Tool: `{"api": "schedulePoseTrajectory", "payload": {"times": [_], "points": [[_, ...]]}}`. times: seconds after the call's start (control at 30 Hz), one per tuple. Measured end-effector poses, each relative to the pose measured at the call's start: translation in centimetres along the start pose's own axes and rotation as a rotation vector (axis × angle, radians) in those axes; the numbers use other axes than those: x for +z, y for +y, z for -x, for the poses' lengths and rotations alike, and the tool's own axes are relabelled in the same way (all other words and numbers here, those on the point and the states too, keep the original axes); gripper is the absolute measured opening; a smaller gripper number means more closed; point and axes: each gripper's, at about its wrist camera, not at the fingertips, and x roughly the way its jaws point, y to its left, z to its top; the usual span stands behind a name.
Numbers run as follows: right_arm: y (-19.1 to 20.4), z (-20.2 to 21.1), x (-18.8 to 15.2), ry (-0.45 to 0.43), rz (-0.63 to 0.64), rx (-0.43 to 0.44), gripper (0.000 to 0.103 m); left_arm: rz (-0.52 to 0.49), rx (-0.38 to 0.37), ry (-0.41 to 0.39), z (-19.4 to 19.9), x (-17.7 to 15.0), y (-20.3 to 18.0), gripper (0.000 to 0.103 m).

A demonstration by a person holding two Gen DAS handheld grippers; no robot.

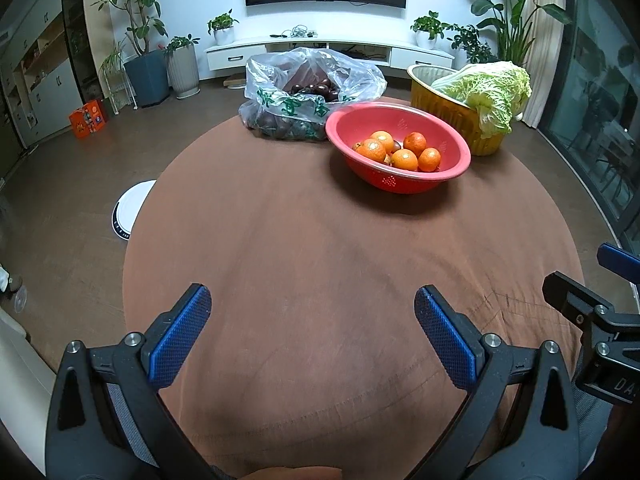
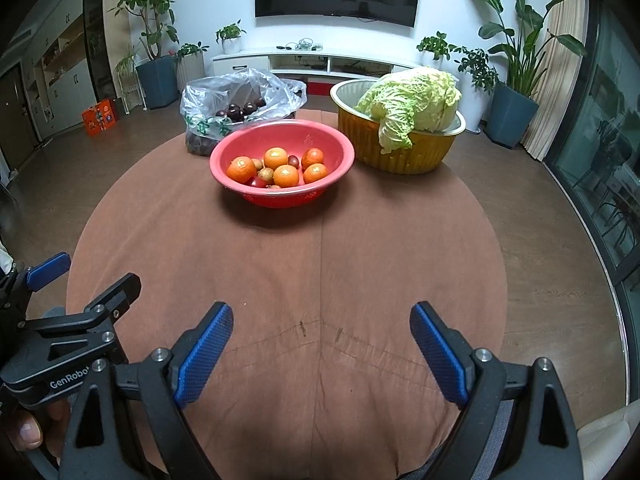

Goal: Organize fruits

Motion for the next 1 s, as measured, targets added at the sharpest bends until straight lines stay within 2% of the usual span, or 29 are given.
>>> {"api": "schedulePoseTrajectory", "payload": {"times": [1.0], "points": [[0.1,-0.45,-0.39,0.007,-0.005,0.007,0.092,-0.003,-0.002,0.003,0.06,-0.32,-0.23,0.103]]}}
